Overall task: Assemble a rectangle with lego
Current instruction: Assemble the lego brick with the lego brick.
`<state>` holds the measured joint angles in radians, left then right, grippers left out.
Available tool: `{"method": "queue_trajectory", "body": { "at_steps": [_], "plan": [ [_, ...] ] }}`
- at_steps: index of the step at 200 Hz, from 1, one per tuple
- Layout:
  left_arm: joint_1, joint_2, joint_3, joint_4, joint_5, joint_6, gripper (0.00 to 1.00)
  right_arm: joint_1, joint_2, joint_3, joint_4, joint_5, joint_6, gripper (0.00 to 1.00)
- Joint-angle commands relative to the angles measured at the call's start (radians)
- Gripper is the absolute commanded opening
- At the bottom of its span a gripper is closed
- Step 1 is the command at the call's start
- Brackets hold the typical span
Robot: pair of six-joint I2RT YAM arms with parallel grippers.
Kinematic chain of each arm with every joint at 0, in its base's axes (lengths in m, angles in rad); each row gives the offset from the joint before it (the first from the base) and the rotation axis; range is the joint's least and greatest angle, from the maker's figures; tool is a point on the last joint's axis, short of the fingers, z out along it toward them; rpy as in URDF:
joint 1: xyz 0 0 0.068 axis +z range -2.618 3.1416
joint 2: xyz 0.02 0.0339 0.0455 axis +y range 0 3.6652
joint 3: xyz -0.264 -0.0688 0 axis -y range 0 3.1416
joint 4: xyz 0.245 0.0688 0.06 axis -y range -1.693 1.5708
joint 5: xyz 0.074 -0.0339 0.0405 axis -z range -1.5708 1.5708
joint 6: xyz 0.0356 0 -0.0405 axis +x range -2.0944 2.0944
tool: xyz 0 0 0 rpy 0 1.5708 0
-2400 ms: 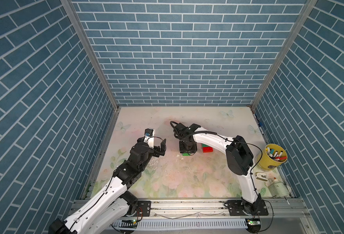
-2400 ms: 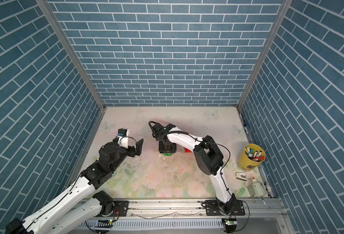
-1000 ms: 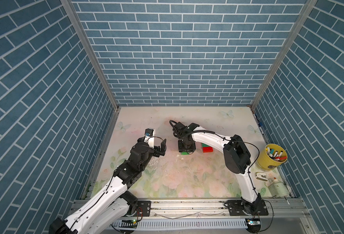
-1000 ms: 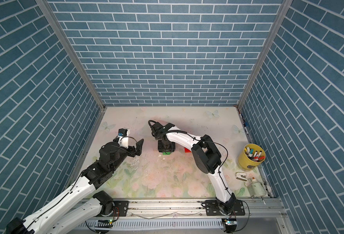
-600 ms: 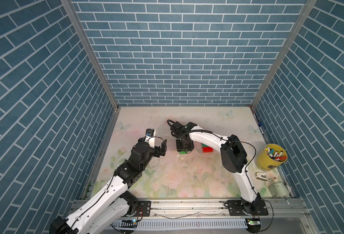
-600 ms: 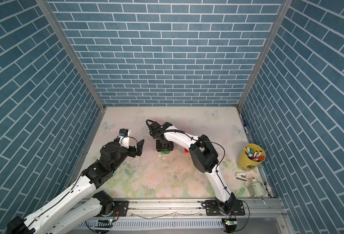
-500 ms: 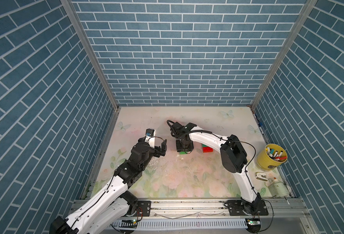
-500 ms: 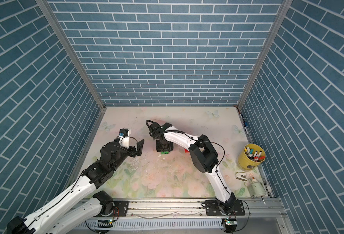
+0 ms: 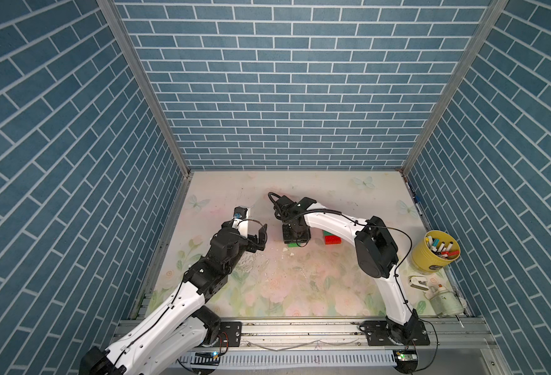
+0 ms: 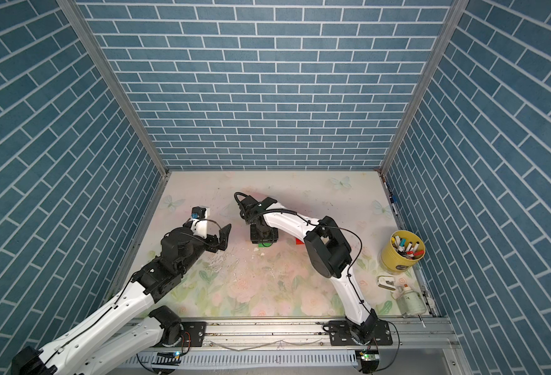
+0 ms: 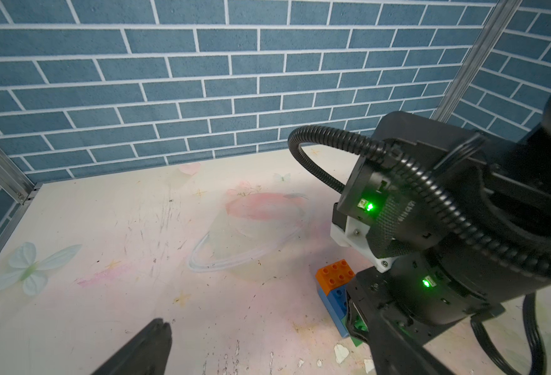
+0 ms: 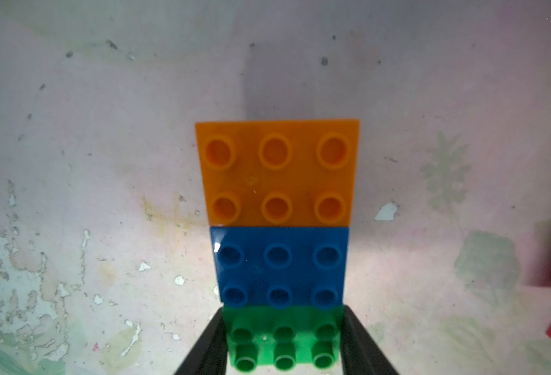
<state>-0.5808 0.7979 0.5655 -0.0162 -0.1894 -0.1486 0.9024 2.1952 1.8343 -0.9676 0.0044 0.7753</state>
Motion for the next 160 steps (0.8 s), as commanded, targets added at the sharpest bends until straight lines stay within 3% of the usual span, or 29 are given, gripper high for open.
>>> {"method": "queue_trajectory", "body": {
  "at_steps": [1,90,160],
  "plan": [
    [0.005,-0.008,-0.012,0.018,0.005,0.009,1.00,-0.001,0.057,0.045,-0.074,0.026,-0.036,0.42],
    [0.005,-0.014,-0.005,0.008,-0.019,0.000,1.00,-0.002,0.120,0.047,-0.105,0.019,-0.047,0.43],
    [0.013,-0.066,-0.008,0.025,-0.106,-0.022,1.00,0.004,-0.051,0.057,-0.092,0.109,0.086,0.44]
  ]
}}
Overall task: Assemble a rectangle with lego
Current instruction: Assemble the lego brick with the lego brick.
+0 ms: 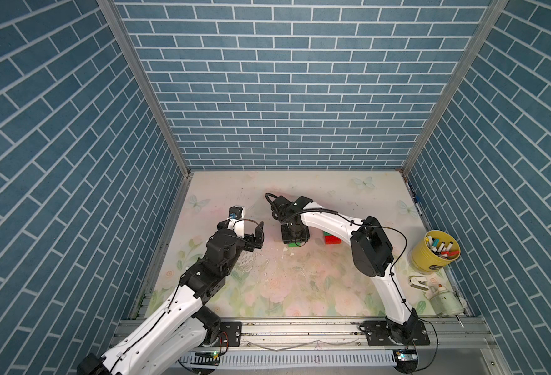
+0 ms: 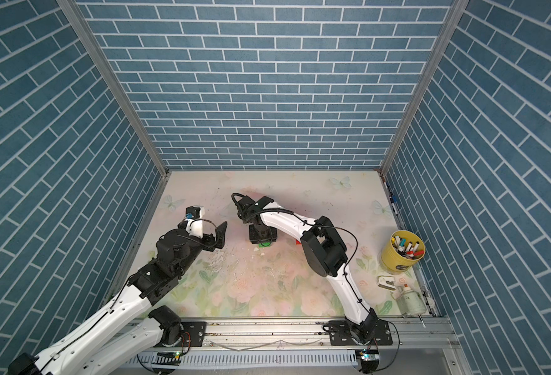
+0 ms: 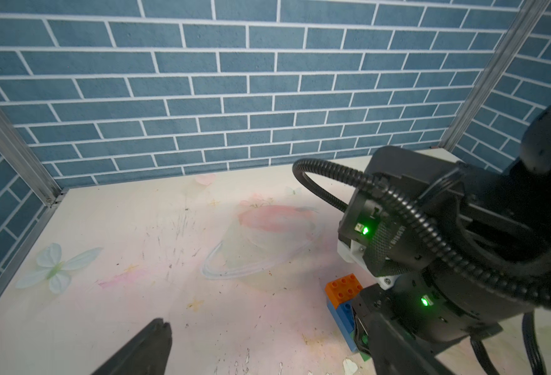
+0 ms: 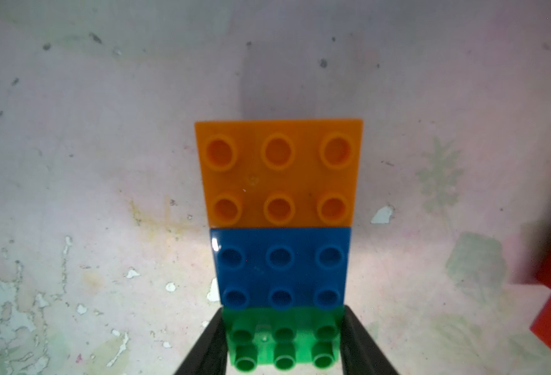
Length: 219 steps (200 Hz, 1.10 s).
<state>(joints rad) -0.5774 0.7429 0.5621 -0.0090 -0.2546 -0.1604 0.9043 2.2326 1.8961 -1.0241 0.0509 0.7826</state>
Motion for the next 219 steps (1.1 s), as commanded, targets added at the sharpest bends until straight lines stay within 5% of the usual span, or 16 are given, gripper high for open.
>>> {"method": "queue_trajectory", "body": {
  "at_steps": [1,136,192,219],
  "plan": [
    [0.010,-0.011,-0.005,0.017,-0.040,-0.010,1.00,0.003,-0.090,-0.005,-0.036,0.063,0.080,0.44],
    [0.010,-0.028,0.013,-0.019,-0.110,-0.028,1.00,0.037,-0.102,-0.118,0.006,0.023,0.173,0.48],
    [0.010,-0.031,0.027,-0.052,-0.135,-0.043,1.00,0.038,-0.093,-0.146,0.024,0.007,0.156,0.56],
    [0.010,-0.028,0.036,-0.062,-0.145,-0.051,1.00,0.037,-0.104,-0.147,0.034,0.009,0.143,0.69]
  ]
}}
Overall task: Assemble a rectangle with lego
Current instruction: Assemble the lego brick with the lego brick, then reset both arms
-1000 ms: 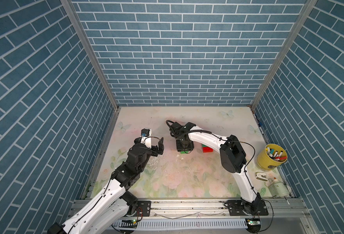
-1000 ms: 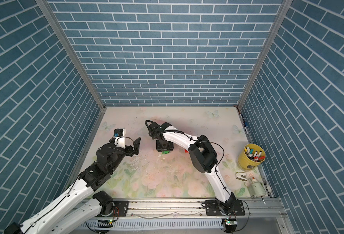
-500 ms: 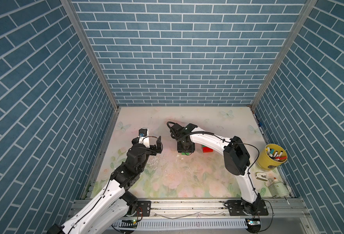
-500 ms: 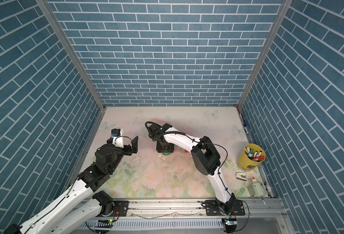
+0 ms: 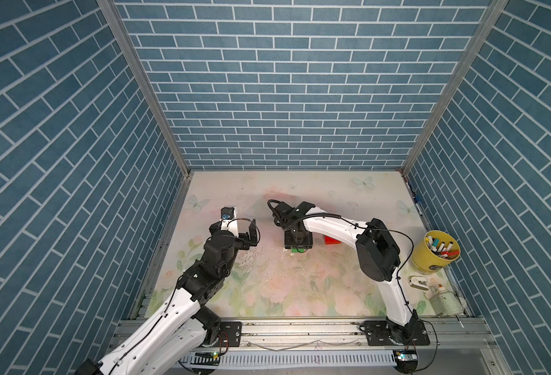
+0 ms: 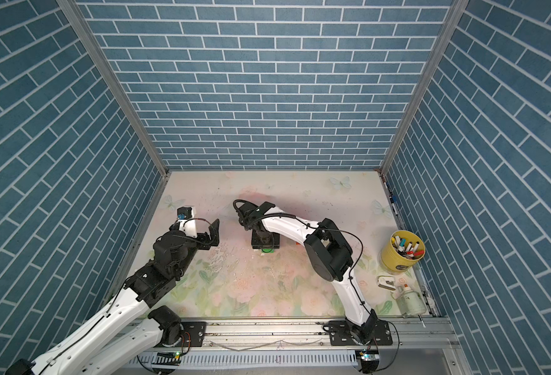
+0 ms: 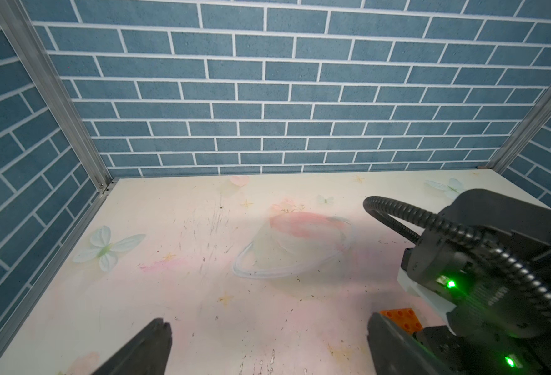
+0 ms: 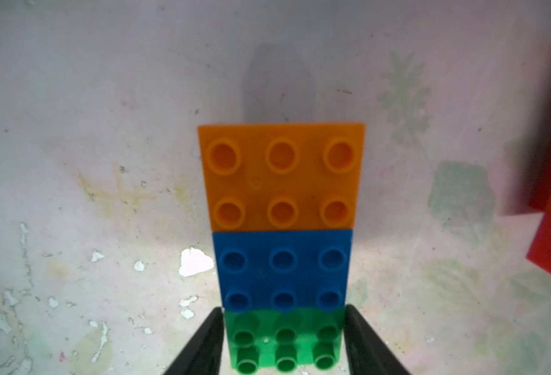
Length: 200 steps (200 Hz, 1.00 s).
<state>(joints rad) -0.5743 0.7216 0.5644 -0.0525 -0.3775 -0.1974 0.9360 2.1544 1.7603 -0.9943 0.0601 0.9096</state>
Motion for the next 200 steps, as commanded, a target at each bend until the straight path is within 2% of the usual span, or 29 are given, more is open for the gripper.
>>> {"method": "queue_trajectory", "body": {
  "at_steps": [1,19,40,64,78,106,133,146,177,200],
  "plan": [
    [0.007,-0.007,0.035,-0.020,-0.022,-0.014,1.00,0.005,-0.028,-0.012,0.005,0.001,0.014,0.69],
    [0.007,-0.004,0.047,-0.026,-0.023,-0.019,1.00,0.006,-0.060,-0.019,0.020,0.003,-0.006,0.77],
    [0.007,-0.003,0.067,-0.022,-0.025,-0.009,1.00,0.004,-0.132,-0.020,0.025,0.032,-0.062,0.80],
    [0.011,0.008,0.083,0.022,-0.066,0.016,1.00,-0.027,-0.253,0.015,0.003,0.104,-0.204,0.82],
    [0.047,0.037,0.091,0.066,-0.083,0.016,0.99,-0.073,-0.347,0.018,0.009,0.165,-0.321,0.82],
    [0.201,0.133,0.096,0.184,0.048,-0.003,0.99,-0.264,-0.549,-0.099,0.119,0.206,-0.543,0.82],
    [0.347,0.251,0.029,0.308,0.122,-0.023,1.00,-0.521,-0.721,-0.362,0.339,0.136,-0.666,0.81],
    [0.408,0.301,-0.017,0.372,0.166,-0.020,1.00,-0.649,-0.761,-0.496,0.451,0.098,-0.676,0.82],
    [0.454,0.362,-0.133,0.507,0.143,0.096,1.00,-0.909,-0.800,-0.775,0.706,-0.076,-0.645,0.81],
    [0.463,0.395,-0.163,0.587,0.134,0.117,1.00,-0.966,-0.814,-0.915,0.865,-0.083,-0.712,0.79]
  ]
}}
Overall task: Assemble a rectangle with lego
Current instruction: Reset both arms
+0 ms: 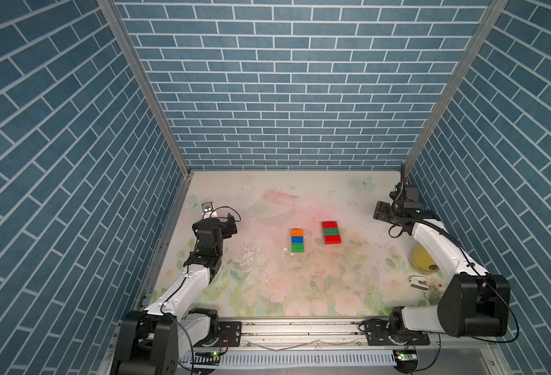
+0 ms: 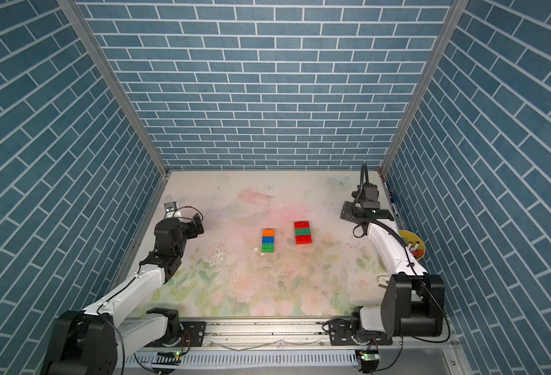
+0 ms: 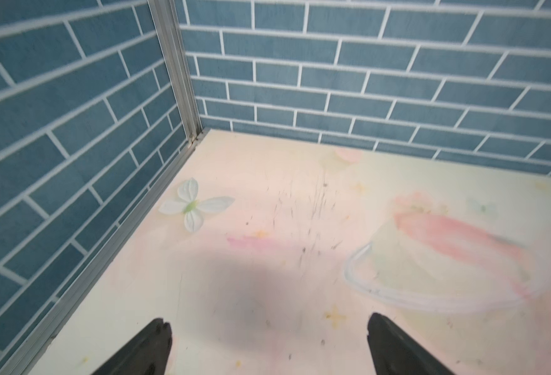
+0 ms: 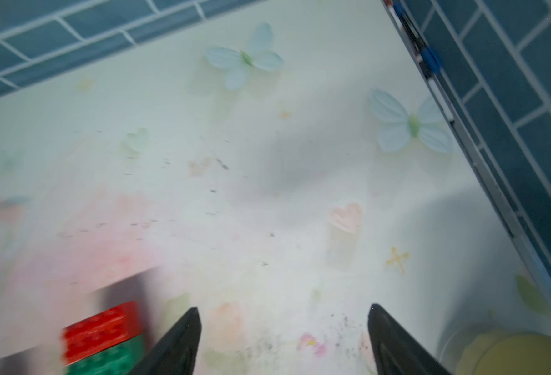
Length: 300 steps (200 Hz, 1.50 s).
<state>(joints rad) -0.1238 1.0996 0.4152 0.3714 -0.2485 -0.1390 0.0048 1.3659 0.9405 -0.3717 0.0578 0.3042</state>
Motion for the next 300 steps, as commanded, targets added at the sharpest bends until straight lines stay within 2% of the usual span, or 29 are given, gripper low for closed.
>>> {"method": "queue_trajectory", "body": {
  "at_steps": [1,25,72,79,89,107,144,158,166,172,177,200,208,216,223,232,236,240,249,256,265,287,300],
  "plan": [
    [0.012,0.018,-0.015,0.167,0.005,0.059,1.00,-0.037,-0.027,-0.100,0.250,-0.080,-0.111,0.79],
    [0.013,0.084,-0.050,0.290,0.018,0.094,1.00,-0.061,-0.047,-0.191,0.378,-0.081,-0.170,0.80],
    [0.016,0.257,-0.130,0.586,0.046,0.146,1.00,-0.109,-0.007,-0.411,0.853,-0.117,-0.216,0.79],
    [0.018,0.283,-0.090,0.527,0.060,0.150,1.00,-0.118,0.018,-0.409,0.862,-0.139,-0.216,0.79],
    [0.019,0.313,-0.069,0.533,0.097,0.172,1.00,-0.119,0.059,-0.423,0.900,-0.141,-0.221,0.77],
    [0.022,0.343,-0.052,0.545,0.198,0.205,1.00,-0.118,0.125,-0.486,1.079,-0.171,-0.221,0.77],
    [0.059,0.352,-0.042,0.544,0.295,0.210,1.00,-0.105,0.138,-0.470,1.050,-0.171,-0.243,0.80],
    [0.073,0.370,-0.050,0.598,0.255,0.190,1.00,-0.099,0.140,-0.462,1.038,-0.164,-0.246,0.81],
    [0.085,0.408,-0.079,0.710,0.247,0.167,1.00,-0.100,0.140,-0.463,1.036,-0.164,-0.247,0.82],
    [0.094,0.400,-0.067,0.651,0.237,0.152,1.00,-0.100,0.140,-0.461,1.037,-0.164,-0.247,0.82],
    [0.100,0.410,-0.079,0.703,0.232,0.141,1.00,-0.100,0.142,-0.460,1.035,-0.162,-0.247,0.82],
    [0.121,0.402,-0.100,0.725,0.253,0.128,1.00,-0.100,0.143,-0.458,1.035,-0.158,-0.247,0.82],
    [0.118,0.399,-0.114,0.746,0.249,0.129,1.00,-0.092,0.144,-0.487,1.086,-0.129,-0.247,0.81],
    [0.103,0.401,-0.165,0.833,0.224,0.138,0.99,-0.078,0.182,-0.556,1.268,-0.118,-0.253,0.80],
    [0.085,0.440,-0.242,1.034,0.230,0.160,1.00,-0.077,0.145,-0.547,1.172,-0.106,-0.259,0.80],
    [0.063,0.400,-0.240,0.948,0.218,0.189,1.00,-0.078,0.174,-0.532,1.194,-0.123,-0.255,0.80],
    [0.062,0.418,-0.243,0.983,0.214,0.184,1.00,-0.080,0.158,-0.520,1.140,-0.122,-0.258,0.81],
    [0.065,0.431,-0.241,1.012,0.215,0.181,1.00,-0.080,0.170,-0.526,1.185,-0.124,-0.256,0.81],
    [0.078,0.414,-0.212,0.917,0.226,0.172,1.00,-0.082,0.161,-0.526,1.154,-0.124,-0.255,0.81],
    [0.085,0.430,-0.219,0.967,0.230,0.161,0.99,-0.083,0.174,-0.530,1.193,-0.128,-0.252,0.83],
    [0.092,0.418,-0.200,0.905,0.226,0.150,0.99,-0.083,0.167,-0.523,1.168,-0.126,-0.252,0.85],
    [0.104,0.428,-0.200,0.919,0.225,0.137,1.00,-0.083,0.165,-0.523,1.161,-0.127,-0.252,0.89],
    [0.093,0.424,-0.198,0.909,0.184,0.135,1.00,-0.083,0.166,-0.524,1.165,-0.126,-0.252,0.93]
  ]
}}
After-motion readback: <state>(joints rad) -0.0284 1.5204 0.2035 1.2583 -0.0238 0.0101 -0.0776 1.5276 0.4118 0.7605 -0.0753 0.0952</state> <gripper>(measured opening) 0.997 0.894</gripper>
